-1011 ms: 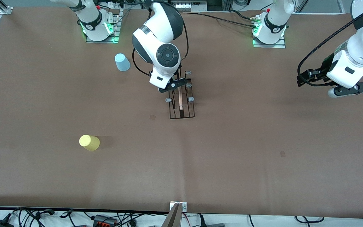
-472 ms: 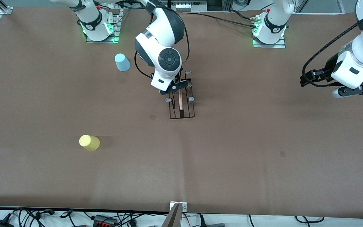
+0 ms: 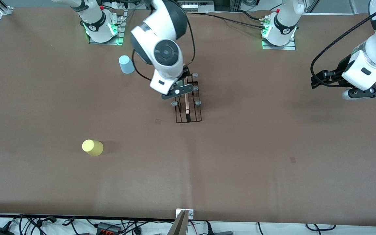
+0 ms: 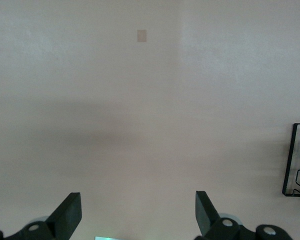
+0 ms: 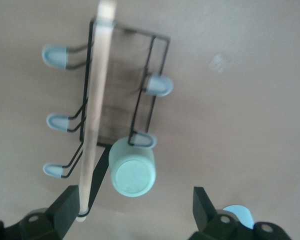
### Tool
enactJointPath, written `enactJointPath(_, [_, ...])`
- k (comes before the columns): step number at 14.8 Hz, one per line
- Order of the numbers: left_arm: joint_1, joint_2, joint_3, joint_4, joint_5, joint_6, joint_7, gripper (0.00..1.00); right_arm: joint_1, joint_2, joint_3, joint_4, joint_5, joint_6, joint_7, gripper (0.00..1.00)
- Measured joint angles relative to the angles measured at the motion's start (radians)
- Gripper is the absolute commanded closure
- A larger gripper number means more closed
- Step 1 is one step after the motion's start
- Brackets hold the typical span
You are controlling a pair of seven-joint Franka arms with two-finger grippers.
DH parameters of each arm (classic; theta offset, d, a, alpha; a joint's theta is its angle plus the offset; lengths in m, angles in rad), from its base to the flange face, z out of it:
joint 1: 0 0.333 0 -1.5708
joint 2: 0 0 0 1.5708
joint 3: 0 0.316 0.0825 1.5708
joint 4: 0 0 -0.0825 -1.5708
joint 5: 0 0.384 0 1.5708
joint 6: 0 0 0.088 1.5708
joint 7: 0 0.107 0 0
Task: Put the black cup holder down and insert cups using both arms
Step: 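Move the right gripper down to the yellow cup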
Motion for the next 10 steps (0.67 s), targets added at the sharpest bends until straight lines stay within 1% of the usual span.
enactJointPath(2, [0.007, 0.000, 0.002, 0.001, 0.000, 0.000, 0.012, 0.00, -0.028, -0.044, -0.051, 0.003, -0.002, -0.005, 0.000, 0.00])
enactJointPath(4, [0.014, 0.000, 0.011, 0.002, 0.000, 0.000, 0.041, 0.00, -0.046, -0.067, -0.138, 0.003, -0.014, -0.007, 0.000, 0.00])
enactJointPath(6, [0.018, 0.000, 0.018, 0.006, 0.000, 0.000, 0.065, 0.00, -0.060, -0.067, -0.228, 0.003, -0.041, -0.006, -0.005, 0.00])
enactJointPath(7, [0.018, 0.000, 0.020, 0.008, 0.000, 0.000, 0.067, 0.00, -0.071, -0.062, -0.261, 0.002, -0.052, -0.004, -0.010, 0.00])
enactJointPath(8, [0.018, 0.000, 0.020, 0.010, 0.000, 0.000, 0.068, 0.00, -0.087, -0.055, -0.282, 0.002, -0.057, 0.006, -0.012, 0.00])
enactJointPath(10, [0.018, 0.000, 0.020, 0.014, 0.000, 0.000, 0.068, 0.00, -0.137, -0.035, -0.295, 0.001, -0.071, 0.049, -0.013, 0.00])
